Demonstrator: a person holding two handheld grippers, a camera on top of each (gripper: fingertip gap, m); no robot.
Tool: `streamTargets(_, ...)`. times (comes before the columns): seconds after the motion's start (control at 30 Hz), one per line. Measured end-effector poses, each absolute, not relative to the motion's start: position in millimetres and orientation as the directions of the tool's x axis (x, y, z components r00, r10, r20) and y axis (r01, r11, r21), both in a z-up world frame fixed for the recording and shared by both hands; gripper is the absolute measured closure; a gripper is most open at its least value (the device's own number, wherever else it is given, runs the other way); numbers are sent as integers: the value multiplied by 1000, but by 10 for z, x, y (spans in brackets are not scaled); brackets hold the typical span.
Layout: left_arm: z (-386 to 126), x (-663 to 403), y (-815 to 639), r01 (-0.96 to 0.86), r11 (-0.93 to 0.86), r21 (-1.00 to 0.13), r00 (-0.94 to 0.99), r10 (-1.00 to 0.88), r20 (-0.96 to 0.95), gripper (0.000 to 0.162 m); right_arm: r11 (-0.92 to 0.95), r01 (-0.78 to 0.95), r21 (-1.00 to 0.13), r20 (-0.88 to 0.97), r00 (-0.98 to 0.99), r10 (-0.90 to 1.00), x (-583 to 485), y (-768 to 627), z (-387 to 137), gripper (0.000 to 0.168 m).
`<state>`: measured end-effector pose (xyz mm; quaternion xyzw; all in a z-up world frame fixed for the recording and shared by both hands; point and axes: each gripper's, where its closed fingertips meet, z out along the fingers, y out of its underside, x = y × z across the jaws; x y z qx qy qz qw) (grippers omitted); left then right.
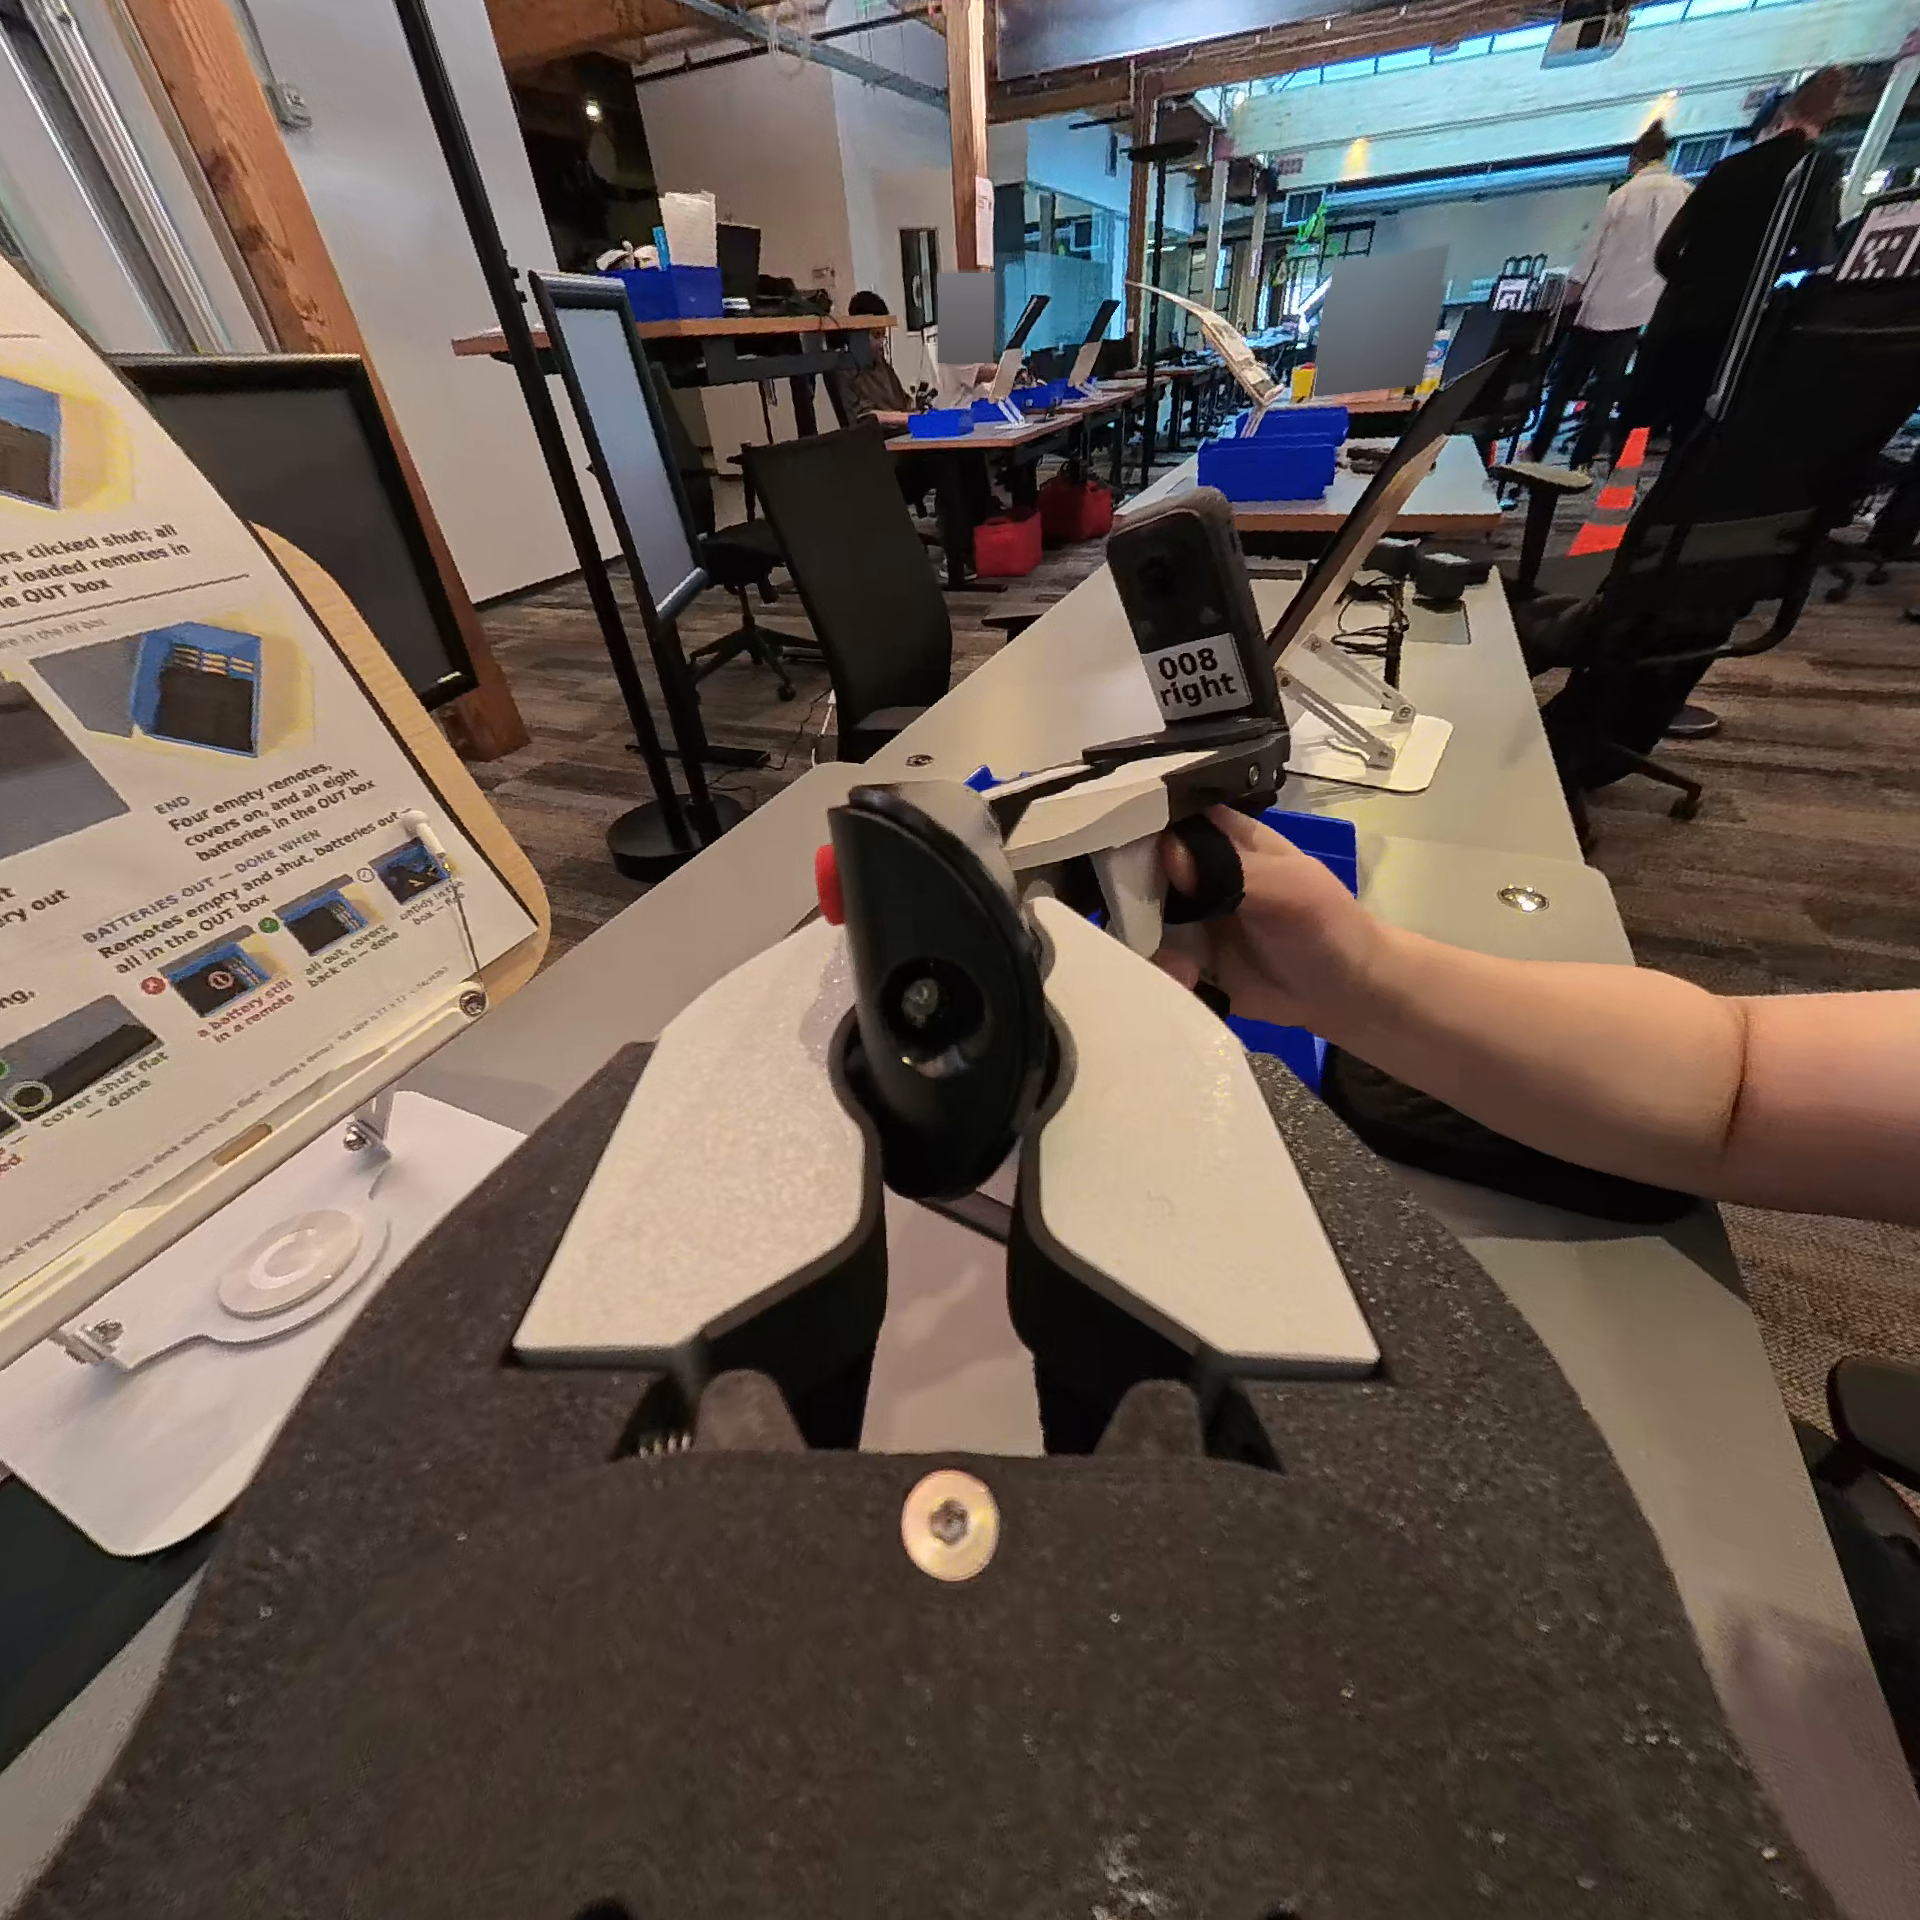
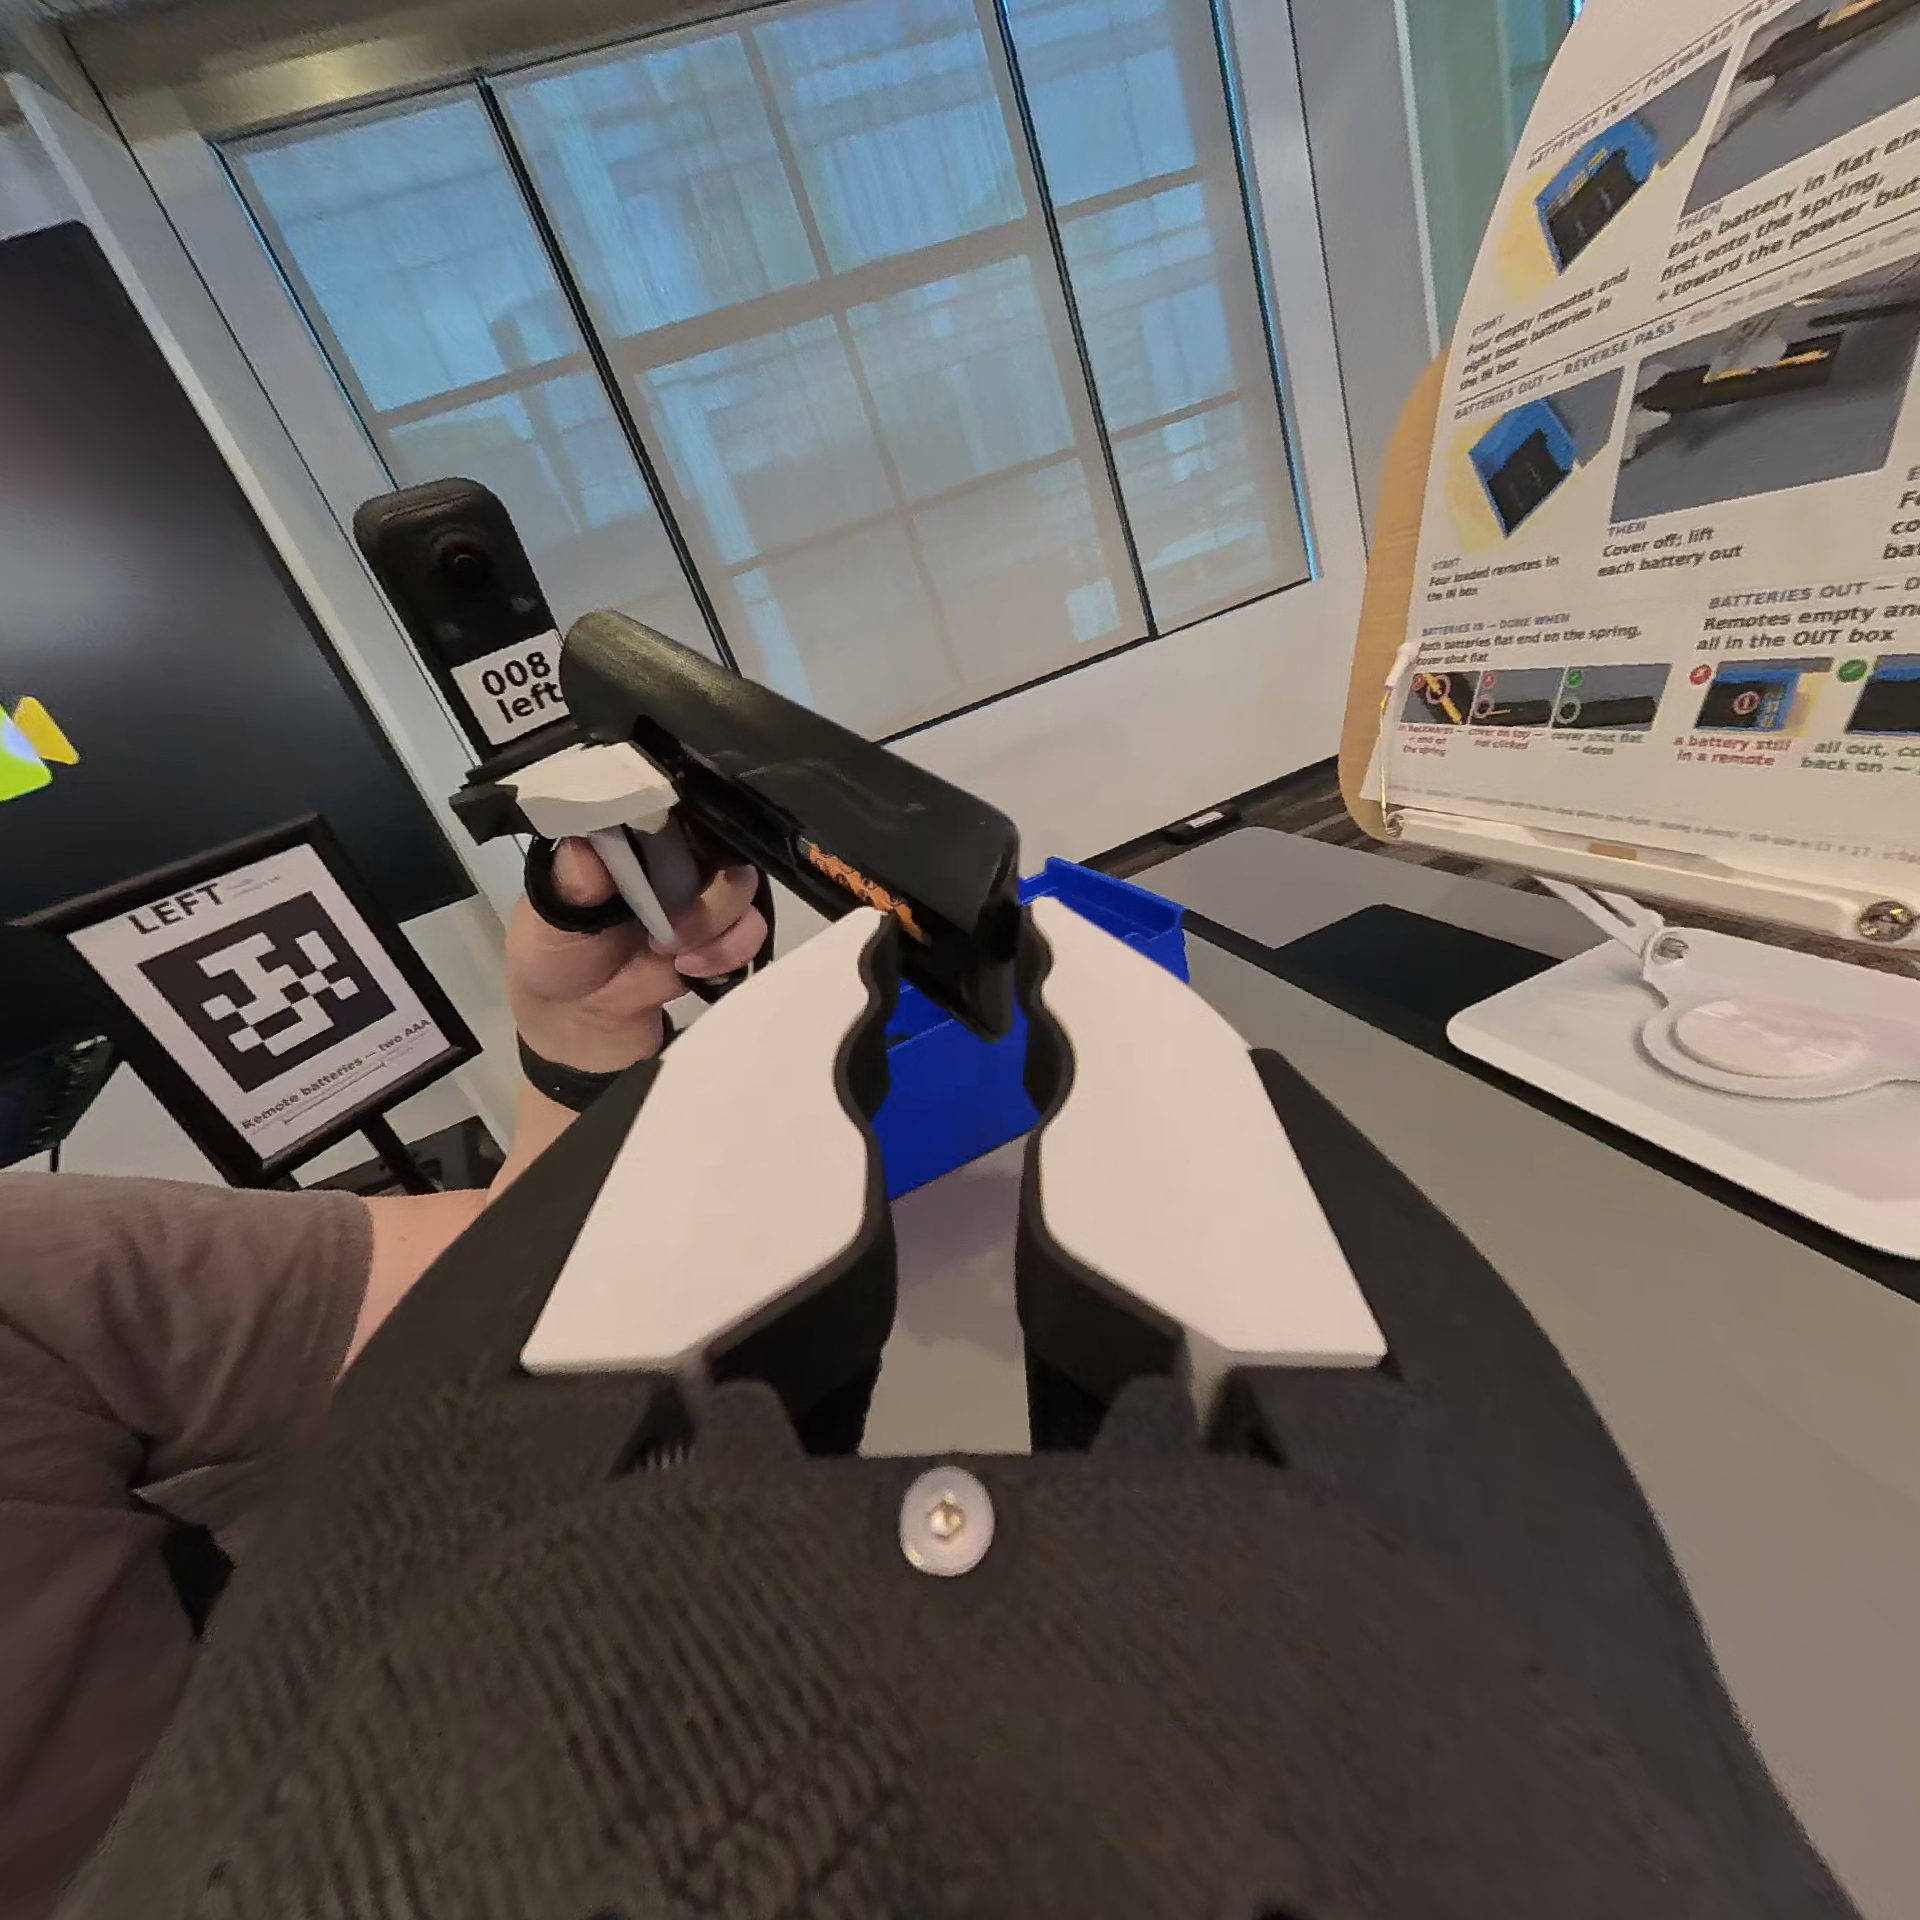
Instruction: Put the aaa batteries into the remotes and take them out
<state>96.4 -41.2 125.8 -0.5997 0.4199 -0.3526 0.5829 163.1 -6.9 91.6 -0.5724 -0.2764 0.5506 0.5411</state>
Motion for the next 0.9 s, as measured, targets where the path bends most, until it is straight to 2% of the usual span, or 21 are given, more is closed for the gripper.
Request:
streamTargets(0.2, 1219, 960, -360, -88, 3, -996, 399, -916, -38, 139, -271, -287, -919, -349, 270, 898, 1642, -31, 897, 145)
streamTargets(0.4, 1105, 1047, -292, -137, 19, -990, 450, -890, -79, 140, -250, -245, -937, -334, 410, 849, 1726, 101, 802, 144)
streamTargets(0.9, 1146, 1037, -320, -70, -21, -997, 402, -916, -9, 139, -278, -266, -923, -359, 334, 872, 1768, 38, 870, 149)
